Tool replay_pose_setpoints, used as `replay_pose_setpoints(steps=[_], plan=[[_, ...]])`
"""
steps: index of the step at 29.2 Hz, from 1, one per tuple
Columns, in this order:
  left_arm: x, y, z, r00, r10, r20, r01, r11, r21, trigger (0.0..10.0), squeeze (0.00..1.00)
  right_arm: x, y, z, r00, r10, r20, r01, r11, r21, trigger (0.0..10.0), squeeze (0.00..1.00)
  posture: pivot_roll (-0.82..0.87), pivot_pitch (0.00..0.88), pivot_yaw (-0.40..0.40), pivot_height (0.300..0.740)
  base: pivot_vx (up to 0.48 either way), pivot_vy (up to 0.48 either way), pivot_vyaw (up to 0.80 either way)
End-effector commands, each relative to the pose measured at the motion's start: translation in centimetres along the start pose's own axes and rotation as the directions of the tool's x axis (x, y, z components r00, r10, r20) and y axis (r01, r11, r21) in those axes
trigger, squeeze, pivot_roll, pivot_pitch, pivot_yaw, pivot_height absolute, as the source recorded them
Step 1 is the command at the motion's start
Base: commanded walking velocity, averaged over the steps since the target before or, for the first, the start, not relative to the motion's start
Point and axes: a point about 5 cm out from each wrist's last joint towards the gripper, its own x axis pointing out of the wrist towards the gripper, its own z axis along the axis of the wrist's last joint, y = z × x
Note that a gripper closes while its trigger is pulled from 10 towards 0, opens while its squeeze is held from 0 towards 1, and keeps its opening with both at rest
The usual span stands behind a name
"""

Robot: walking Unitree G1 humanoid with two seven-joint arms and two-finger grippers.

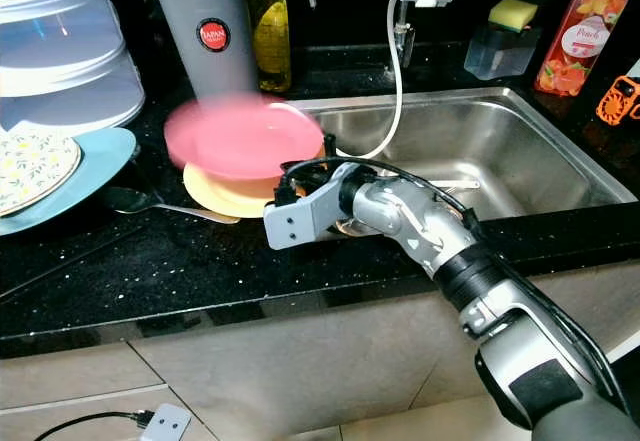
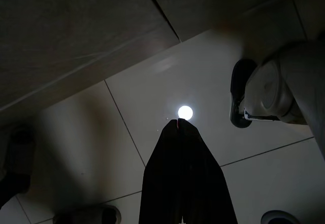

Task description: Kitchen organization

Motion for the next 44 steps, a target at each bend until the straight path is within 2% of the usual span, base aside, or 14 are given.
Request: replay_pose_setpoints(steps=[1,11,17,18,19,20,24,27,36,37,38,40,41,44], plan=[[-0.1,0.2,-0.4,1.0,0.005,-0.018,-0.005,1.0,0.006,10.0,0.0,0.0,-1.2,0.2,0.997,-0.071,0.016,0.071,0.997,-0.003,0.0,0.0,0.1,0.0,-0.034,0.74,0.0,0.0,0.0],[0.0,0.3,0.3,0.999,0.009,0.038,-0.009,1.0,-0.015,10.0,0.0,-1.5,-2.9,-2.6,0.983,-0.153,-0.101,0.151,0.988,-0.028,0.0,0.0,0.11,0.012,-0.041,0.74,0.0,0.0,0.0],[-0.6,0.1,0.4,0.978,-0.167,0.126,0.158,0.985,0.075,10.0,0.0,-2.5,-2.6,-3.9,0.98,-0.137,-0.147,0.135,0.99,-0.025,0.2,0.0,0.12,0.03,-0.048,0.74,0.0,0.0,0.0],[-1.0,0.4,-0.3,0.974,-0.182,0.133,0.171,0.982,0.086,10.0,0.0,-2.6,-2.4,-4.0,0.979,-0.133,-0.155,0.131,0.991,-0.025,5.8,0.0,0.12,0.035,-0.049,0.74,0.0,0.0,0.0],[-1.0,0.4,-0.3,0.974,-0.182,0.133,0.171,0.982,0.086,10.0,0.0,-2.6,-2.4,-4.0,0.979,-0.133,-0.155,0.131,0.991,-0.025,5.8,0.0,0.12,0.035,-0.049,0.74,0.0,0.0,0.0],[-2.0,1.1,-1.8,0.972,-0.156,0.176,0.142,0.986,0.091,10.0,0.0,-2.6,-2.1,-4.2,0.977,-0.126,-0.17,0.125,0.992,-0.017,10.0,0.0,0.13,0.045,-0.061,0.74,0.0,0.0,0.0],[-3.0,1.3,-2.6,0.96,-0.157,0.233,0.121,0.98,0.161,10.0,0.0,-2.6,-1.8,-4.5,0.974,-0.121,-0.192,0.121,0.993,-0.009,10.0,0.0,0.15,0.051,-0.073,0.74,0.0,0.0,0.0],[-4.9,0.4,-3.2,0.9,-0.309,0.307,0.167,0.896,0.411,10.0,0.0,-2.4,-1.1,-5.4,0.964,-0.101,-0.245,0.105,0.995,0.003,10.0,0.0,0.18,0.057,-0.09,0.74,0.0,0.0,0.0],[-7.2,0.5,-0.8,0.795,-0.472,0.381,0.125,0.742,0.658,10.0,0.0,-2.1,-0.2,-6.6,0.94,-0.069,-0.334,0.085,0.996,0.032,10.0,0.0,0.2,0.055,-0.108,0.74,0.0,0.0,0.0],[-7.4,0.3,0.4,0.774,-0.494,0.396,0.061,0.68,0.731,10.0,0.0,-2.1,0.0,-7.0,0.93,-0.06,-0.361,0.078,0.996,0.037,10.0,0.0,0.2,0.055,-0.108,0.74,0.0,0.0,0.0],[-7.4,0.3,0.4,0.774,-0.494,0.396,0.061,0.68,0.731,10.0,0.0,-2.1,0.0,-7.0,0.93,-0.06,-0.361,0.078,0.996,0.037,10.0,0.0,0.2,0.055,-0.108,0.74,0.0,0.0,0.0],[-9.6,1.2,4.9,0.676,-0.508,0.534,-0.168,0.599,0.783,10.0,0.0,-2.3,0.2,-7.7,0.907,-0.06,-0.416,0.09,0.995,0.053,10.0,0.0,0.2,0.053,-0.11,0.74,0.0,0.0,0.0],[-9.6,1.2,4.9,0.676,-0.508,0.534,-0.168,0.599,0.783,10.0,0.0,-2.3,0.2,-7.7,0.907,-0.06,-0.416,0.09,0.995,0.053,10.0,0.0,0.2,0.053,-0.11,0.74,0.0,0.0,0.0],[-12.5,1.6,8.7,0.551,-0.51,0.661,-0.348,0.579,0.737,10.0,0.0,-2.6,0.2,-8.4,0.886,-0.07,-0.459,0.111,0.992,0.062,10.0,0.0,0.2,0.053,-0.11,0.74,0.0,0.0,0.0]])
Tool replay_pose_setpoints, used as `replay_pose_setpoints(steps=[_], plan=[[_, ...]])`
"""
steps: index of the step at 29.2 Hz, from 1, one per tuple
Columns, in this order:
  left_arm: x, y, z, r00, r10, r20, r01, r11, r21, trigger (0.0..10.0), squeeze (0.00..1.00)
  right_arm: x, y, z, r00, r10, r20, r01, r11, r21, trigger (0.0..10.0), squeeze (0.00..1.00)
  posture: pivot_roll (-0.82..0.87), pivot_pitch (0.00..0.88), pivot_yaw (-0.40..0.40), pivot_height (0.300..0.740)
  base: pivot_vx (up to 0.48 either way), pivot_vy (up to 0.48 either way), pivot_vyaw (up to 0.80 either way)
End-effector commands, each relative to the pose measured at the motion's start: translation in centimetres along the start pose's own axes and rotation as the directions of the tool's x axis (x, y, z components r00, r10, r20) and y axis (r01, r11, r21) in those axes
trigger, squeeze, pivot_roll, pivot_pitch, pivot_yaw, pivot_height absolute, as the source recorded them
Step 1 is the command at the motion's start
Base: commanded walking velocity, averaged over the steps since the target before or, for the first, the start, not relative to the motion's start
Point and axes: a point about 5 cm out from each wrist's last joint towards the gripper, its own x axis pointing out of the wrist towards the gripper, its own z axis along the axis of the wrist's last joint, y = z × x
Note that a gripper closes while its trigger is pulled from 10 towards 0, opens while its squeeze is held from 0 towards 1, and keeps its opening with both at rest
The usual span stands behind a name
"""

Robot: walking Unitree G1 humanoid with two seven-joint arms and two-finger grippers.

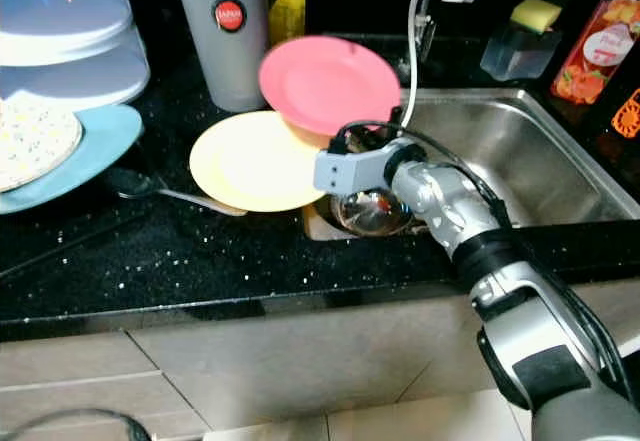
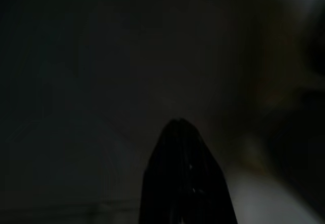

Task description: Kitchen organization

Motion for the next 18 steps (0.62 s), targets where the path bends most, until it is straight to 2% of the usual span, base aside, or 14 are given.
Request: replay_pose_setpoints(steps=[1,3,4,5,6,8,9,11,13,15,17,18], plan=[[0.4,2.4,2.1,0.995,0.05,0.091,-0.059,0.993,0.105,10.0,0.0,0.1,-0.7,-0.7,0.998,-0.037,-0.044,0.038,0.999,0.014,10.0,0.0,0.21,0.05,-0.111,0.74,0.0,0.0,0.0],[1.5,4.5,4.3,0.979,0.126,0.162,-0.15,0.978,0.143,10.0,0.0,0.2,-0.7,-0.9,0.998,-0.04,-0.055,0.042,0.999,0.018,10.0,0.0,0.22,0.049,-0.111,0.74,0.0,0.0,0.0],[1.5,4.5,4.3,0.979,0.126,0.162,-0.15,0.978,0.143,10.0,0.0,0.2,-0.7,-0.9,0.998,-0.04,-0.055,0.042,0.999,0.018,10.0,0.0,0.22,0.049,-0.111,0.74,0.0,0.0,0.0],[2.1,5.7,5.3,0.967,0.164,0.196,-0.195,0.969,0.151,10.0,0.0,0.2,-0.6,-1.0,0.998,-0.04,-0.056,0.041,0.999,0.019,10.0,0.0,0.21,0.048,-0.112,0.74,0.0,0.0,0.0],[2.7,7.3,6.8,0.947,0.217,0.238,-0.258,0.953,0.159,10.0,0.0,0.3,-0.6,-0.9,0.998,-0.04,-0.057,0.042,0.999,0.021,10.0,0.0,0.21,0.047,-0.11,0.74,0.0,0.0,0.0],[3.4,9.6,9.1,0.907,0.299,0.295,-0.355,0.922,0.155,10.0,0.0,0.3,-0.4,-0.9,0.997,-0.04,-0.06,0.041,0.999,0.022,10.0,0.0,0.21,0.044,-0.11,0.74,0.0,0.0,0.0],[3.4,9.6,9.1,0.907,0.299,0.295,-0.355,0.922,0.155,10.0,0.0,0.3,-0.4,-0.9,0.997,-0.04,-0.06,0.041,0.999,0.022,10.0,0.0,0.21,0.044,-0.11,0.74,0.0,0.0,0.0],[4.1,10.9,10.7,0.869,0.368,0.331,-0.431,0.891,0.141,10.0,0.0,0.4,-0.2,-0.9,0.997,-0.039,-0.063,0.04,0.999,0.024,10.0,0.0,0.21,0.042,-0.108,0.74,0.0,0.0,0.0],[4.9,11.5,11.8,0.845,0.388,0.368,-0.457,0.881,0.12,10.0,0.0,0.4,-0.1,-1.0,0.997,-0.039,-0.068,0.04,0.999,0.025,10.0,0.0,0.21,0.037,-0.11,0.74,0.0,0.0,0.0],[5.2,11.5,12.0,0.841,0.388,0.379,-0.457,0.883,0.11,10.0,0.0,0.4,0.0,-1.0,0.997,-0.039,-0.07,0.04,0.999,0.026,10.0,0.0,0.21,0.036,-0.11,0.74,0.0,0.0,0.0],[6.2,10.5,12.0,0.872,0.328,0.363,-0.358,0.933,0.018,10.0,0.0,0.5,0.0,-1.0,0.997,-0.039,-0.073,0.041,0.999,0.026,10.0,0.0,0.2,0.031,-0.104,0.74,0.0,0.0,0.0],[6.5,9.9,11.8,0.897,0.29,0.334,-0.288,0.956,-0.057,10.0,0.0,0.5,0.0,-1.0,0.997,-0.04,-0.073,0.042,0.999,0.025,10.0,0.0,0.19,0.03,-0.104,0.74,0.0,0.0,0.0]])
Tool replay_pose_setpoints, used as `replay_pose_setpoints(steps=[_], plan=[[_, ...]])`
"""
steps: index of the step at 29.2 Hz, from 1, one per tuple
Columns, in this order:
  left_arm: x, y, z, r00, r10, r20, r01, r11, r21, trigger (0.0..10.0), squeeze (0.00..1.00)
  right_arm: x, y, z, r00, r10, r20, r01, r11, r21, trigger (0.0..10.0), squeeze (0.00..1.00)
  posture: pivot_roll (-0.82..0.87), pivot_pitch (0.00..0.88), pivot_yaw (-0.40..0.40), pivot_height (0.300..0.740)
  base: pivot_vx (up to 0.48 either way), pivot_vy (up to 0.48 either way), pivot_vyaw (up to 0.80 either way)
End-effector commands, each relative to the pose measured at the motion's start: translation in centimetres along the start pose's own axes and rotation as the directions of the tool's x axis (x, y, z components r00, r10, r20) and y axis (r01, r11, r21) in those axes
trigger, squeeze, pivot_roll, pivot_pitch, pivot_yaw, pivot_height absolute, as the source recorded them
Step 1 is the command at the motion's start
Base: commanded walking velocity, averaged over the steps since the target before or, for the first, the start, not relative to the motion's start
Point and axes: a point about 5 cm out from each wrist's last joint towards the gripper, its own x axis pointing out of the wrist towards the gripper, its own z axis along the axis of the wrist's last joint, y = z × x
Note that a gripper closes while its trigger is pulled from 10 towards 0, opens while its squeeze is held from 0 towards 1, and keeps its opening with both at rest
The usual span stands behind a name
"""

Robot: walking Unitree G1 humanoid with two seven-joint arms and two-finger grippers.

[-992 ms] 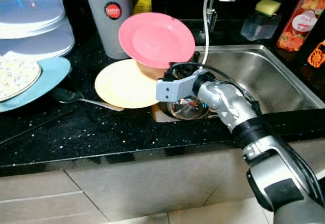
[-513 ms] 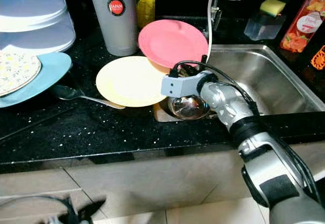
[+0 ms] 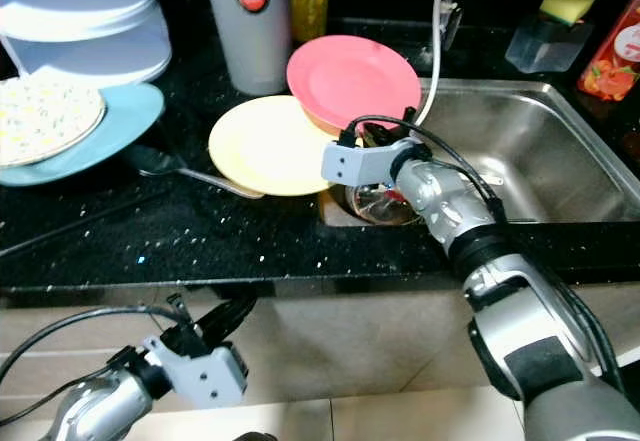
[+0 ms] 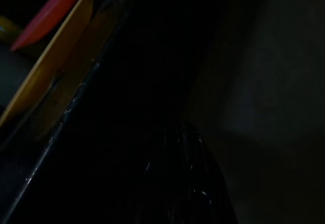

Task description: Kitchen organization

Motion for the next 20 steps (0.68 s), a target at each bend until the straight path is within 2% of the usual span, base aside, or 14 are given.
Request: replay_pose_setpoints(steps=[1,3,4,5,6,7,11,14,15,16,17,18,19,20], plan=[[1.2,1.8,3.4,0.979,0.099,0.176,-0.087,0.994,-0.073,10.0,0.0,-0.1,-0.4,-0.6,1.0,-0.017,-0.023,0.017,1.0,-0.001,10.0,0.0,0.19,0.03,-0.104,0.74,0.0,0.0,0.0],[0.8,0.3,3.0,0.991,-0.043,0.13,0.077,0.961,-0.264,10.0,0.0,-0.1,-0.7,-0.8,0.999,-0.023,-0.024,0.023,1.0,-0.003,10.0,0.0,0.18,0.028,-0.098,0.74,0.0,0.0,0.0],[0.8,0.3,3.0,0.991,-0.043,0.13,0.077,0.961,-0.264,10.0,0.0,-0.1,-0.7,-0.8,0.999,-0.023,-0.024,0.023,1.0,-0.003,10.0,0.0,0.18,0.028,-0.098,0.74,0.0,0.0,0.0],[0.5,-0.2,2.8,0.988,-0.101,0.118,0.136,0.931,-0.339,10.0,0.0,-0.1,-0.8,-0.9,0.999,-0.026,-0.025,0.026,1.0,-0.004,10.0,0.0,0.18,0.028,-0.097,0.74,0.0,0.0,0.0],[0.3,-0.4,2.6,0.985,-0.133,0.113,0.166,0.91,-0.379,10.0,0.0,-0.1,-0.8,-0.9,0.999,-0.027,-0.026,0.027,1.0,-0.005,10.0,0.0,0.18,0.028,-0.097,0.74,0.0,0.0,0.0],[0.0,-0.5,2.1,0.979,-0.174,0.105,0.203,0.867,-0.454,10.0,0.0,-0.2,-0.8,-1.1,0.999,-0.029,-0.03,0.029,1.0,-0.005,10.0,0.0,0.17,0.027,-0.095,0.74,0.0,0.0,0.0],[0.0,-0.5,2.0,0.974,-0.2,0.11,0.228,0.848,-0.479,10.0,0.0,-0.3,-0.8,-1.2,0.999,-0.03,-0.032,0.029,1.0,-0.005,10.0,0.0,0.17,0.026,-0.093,0.74,0.0,0.0,0.0],[0.4,0.0,2.3,0.976,-0.18,0.127,0.219,0.855,-0.471,10.0,0.0,-0.3,-0.8,-1.3,0.999,-0.029,-0.033,0.029,1.0,-0.005,10.0,0.0,0.17,0.026,-0.093,0.74,0.0,0.0,0.0],[1.5,1.4,2.8,0.985,-0.095,0.147,0.15,0.892,-0.426,10.0,0.0,-0.4,-0.7,-1.4,0.999,-0.028,-0.035,0.028,1.0,-0.004,10.0,0.0,0.16,0.022,-0.09,0.74,0.0,0.0,0.0],[2.0,2.1,3.1,0.986,-0.054,0.155,0.112,0.911,-0.397,10.0,0.0,-0.4,-0.7,-1.4,0.999,-0.028,-0.036,0.028,1.0,-0.003,10.0,0.0,0.16,0.022,-0.09,0.74,0.0,0.0,0.0],[2.0,2.1,3.1,0.986,-0.054,0.155,0.112,0.911,-0.397,10.0,0.0,-0.4,-0.7,-1.4,0.999,-0.028,-0.036,0.028,1.0,-0.003,10.0,0.0,0.16,0.022,-0.09,0.74,0.0,0.0,0.0],[2.4,2.7,3.3,0.986,-0.021,0.162,0.08,0.927,-0.365,10.0,0.0,-0.4,-0.7,-1.4,0.999,-0.027,-0.037,0.027,1.0,-0.003,10.0,0.0,0.16,0.021,-0.09,0.74,0.0,0.0,0.0],[3.6,4.7,4.4,0.977,0.08,0.197,-0.002,0.931,-0.366,10.0,0.0,-0.5,-0.5,-1.5,0.999,-0.023,-0.041,0.023,1.0,0.003,10.0,0.0,0.16,0.017,-0.091,0.74,0.0,0.0,0.0],[3.6,4.7,4.4,0.977,0.08,0.197,-0.002,0.931,-0.366,10.0,0.0,-0.5,-0.5,-1.5,0.999,-0.023,-0.041,0.023,1.0,0.003,10.0,0.0,0.16,0.017,-0.091,0.74,0.0,0.0,0.0]])
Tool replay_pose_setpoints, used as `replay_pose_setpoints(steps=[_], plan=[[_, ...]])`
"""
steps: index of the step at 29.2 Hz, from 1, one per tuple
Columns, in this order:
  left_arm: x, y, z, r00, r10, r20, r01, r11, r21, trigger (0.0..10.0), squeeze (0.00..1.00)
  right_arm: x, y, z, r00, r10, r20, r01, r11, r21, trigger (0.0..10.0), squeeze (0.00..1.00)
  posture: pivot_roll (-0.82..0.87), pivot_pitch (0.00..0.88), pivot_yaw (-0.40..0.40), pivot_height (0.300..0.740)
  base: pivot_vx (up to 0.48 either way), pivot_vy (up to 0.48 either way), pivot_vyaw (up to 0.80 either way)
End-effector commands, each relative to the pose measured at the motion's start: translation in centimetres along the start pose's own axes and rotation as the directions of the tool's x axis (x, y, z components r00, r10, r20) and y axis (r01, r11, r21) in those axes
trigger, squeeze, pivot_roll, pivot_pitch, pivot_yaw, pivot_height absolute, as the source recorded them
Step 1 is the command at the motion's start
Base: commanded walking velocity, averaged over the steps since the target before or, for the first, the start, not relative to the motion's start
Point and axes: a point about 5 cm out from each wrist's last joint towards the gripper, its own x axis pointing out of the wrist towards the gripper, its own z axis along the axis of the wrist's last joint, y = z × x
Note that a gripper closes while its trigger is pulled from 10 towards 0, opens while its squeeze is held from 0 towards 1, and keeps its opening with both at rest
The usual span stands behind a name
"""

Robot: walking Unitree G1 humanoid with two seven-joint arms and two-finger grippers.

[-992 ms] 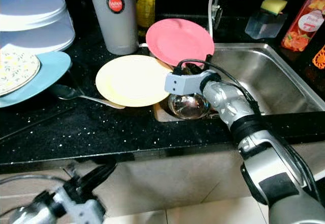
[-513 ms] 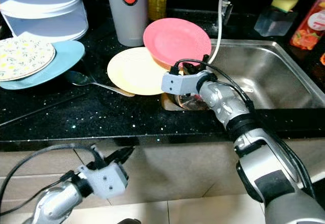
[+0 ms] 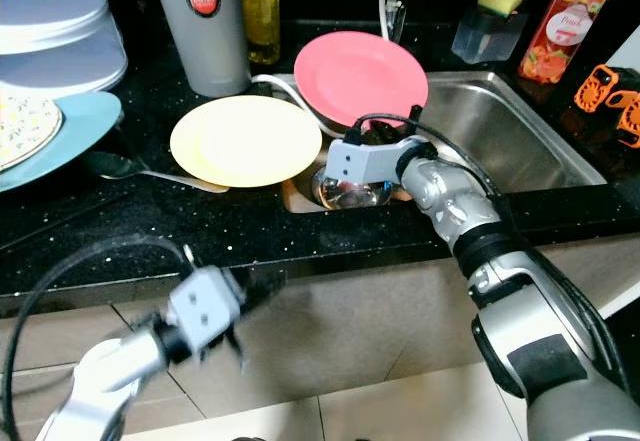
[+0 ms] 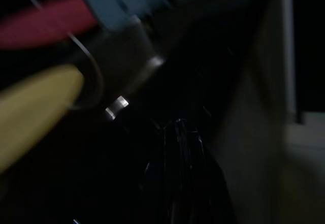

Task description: Kitchen organization

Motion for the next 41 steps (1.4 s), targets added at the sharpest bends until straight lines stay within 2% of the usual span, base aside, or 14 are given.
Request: replay_pose_setpoints(steps=[1,3,7,10,12,16,19,25,27,30,31,32,36,41], plan=[[0.5,0.5,0.7,0.998,0.047,0.03,-0.047,0.999,0.003,10.0,0.0,-0.1,-0.1,-0.3,1.0,-0.009,-0.012,0.009,1.0,0.017,10.0,0.0,0.16,0.017,-0.091,0.74,0.0,0.0,0.0],[2.2,2.1,2.6,0.989,0.113,0.09,-0.108,0.992,-0.067,10.0,0.0,-0.1,0.3,-0.4,1.0,-0.001,-0.021,0.002,0.999,0.032,10.0,0.0,0.17,0.015,-0.093,0.74,0.0,0.0,0.0],[3.0,2.6,3.3,0.982,0.158,0.106,-0.139,0.977,-0.162,10.0,0.0,-0.1,0.3,-0.6,1.0,-0.001,-0.028,0.002,0.999,0.037,10.0,0.0,0.17,0.01,-0.092,0.74,0.0,0.0,0.0],[4.2,2.6,3.5,0.971,0.22,0.096,-0.177,0.927,-0.33,10.0,0.0,-0.2,-0.3,-2.0,0.994,-0.009,-0.113,0.012,1.0,0.027,10.0,0.0,0.17,0.006,-0.095,0.74,0.0,0.0,0.0],[4.5,2.5,3.6,0.967,0.238,0.093,-0.19,0.912,-0.363,10.0,0.0,-0.2,-0.2,-2.7,0.989,0.008,-0.15,-0.005,1.0,0.022,10.0,0.0,0.17,0.005,-0.098,0.74,0.0,0.0,0.0],[5.6,3.2,4.6,0.934,0.344,0.101,-0.246,0.82,-0.516,10.0,0.0,-0.9,0.4,-4.9,0.953,0.157,-0.259,-0.161,0.987,0.008,10.0,0.0,0.18,0.001,-0.11,0.74,0.0,0.0,0.0],[6.2,3.8,4.7,0.93,0.365,0.048,-0.279,0.785,-0.553,10.0,0.0,-1.1,0.9,-5.3,0.927,0.255,-0.274,-0.257,0.966,0.03,10.0,0.0,0.18,0.0,-0.123,0.74,0.0,0.0,0.0],[6.3,4.3,4.4,0.92,0.391,-0.01,-0.331,0.765,-0.553,10.0,0.0,-1.5,1.9,-5.6,0.884,0.38,-0.273,-0.386,0.922,0.034,10.0,0.0,0.19,0.001,-0.128,0.74,0.0,0.0,0.0],[6.1,4.4,4.4,0.915,0.403,-0.018,-0.342,0.752,-0.563,10.0,0.0,-1.7,2.6,-5.5,0.854,0.449,-0.262,-0.467,0.884,-0.005,10.0,0.0,0.19,0.002,-0.13,0.74,0.0,0.0,0.0],[6.1,4.4,4.5,0.913,0.407,-0.017,-0.343,0.747,-0.57,10.0,0.0,-1.7,2.8,-5.4,0.847,0.465,-0.258,-0.486,0.873,-0.022,10.0,0.0,0.19,0.002,-0.13,0.74,0.0,0.0,0.0],[6.1,4.5,4.6,0.913,0.408,-0.017,-0.342,0.742,-0.576,10.0,0.0,-1.7,2.9,-5.3,0.843,0.473,-0.257,-0.496,0.868,-0.031,10.0,0.12,0.19,0.002,-0.13,0.74,0.0,0.0,0.0],[6.2,4.5,4.8,0.912,0.41,-0.018,-0.342,0.735,-0.585,10.0,0.0,-1.5,2.8,-5.0,0.842,0.481,-0.245,-0.504,0.863,-0.034,10.0,1.0,0.18,0.003,-0.135,0.74,0.0,0.0,0.0],[6.3,4.5,4.9,0.911,0.411,-0.021,-0.343,0.73,-0.591,10.0,0.0,-1.4,2.6,-5.0,0.845,0.476,-0.245,-0.499,0.866,-0.035,10.0,1.0,0.19,0.0,-0.139,0.74,0.0,0.0,0.0],[6.1,4.0,4.6,0.916,0.399,-0.052,-0.349,0.725,-0.594,10.0,0.0,-1.3,1.5,-5.5,0.882,0.389,-0.266,-0.387,0.92,0.062,10.0,1.0,0.19,0.002,-0.138,0.74,0.0,0.0,0.0]])
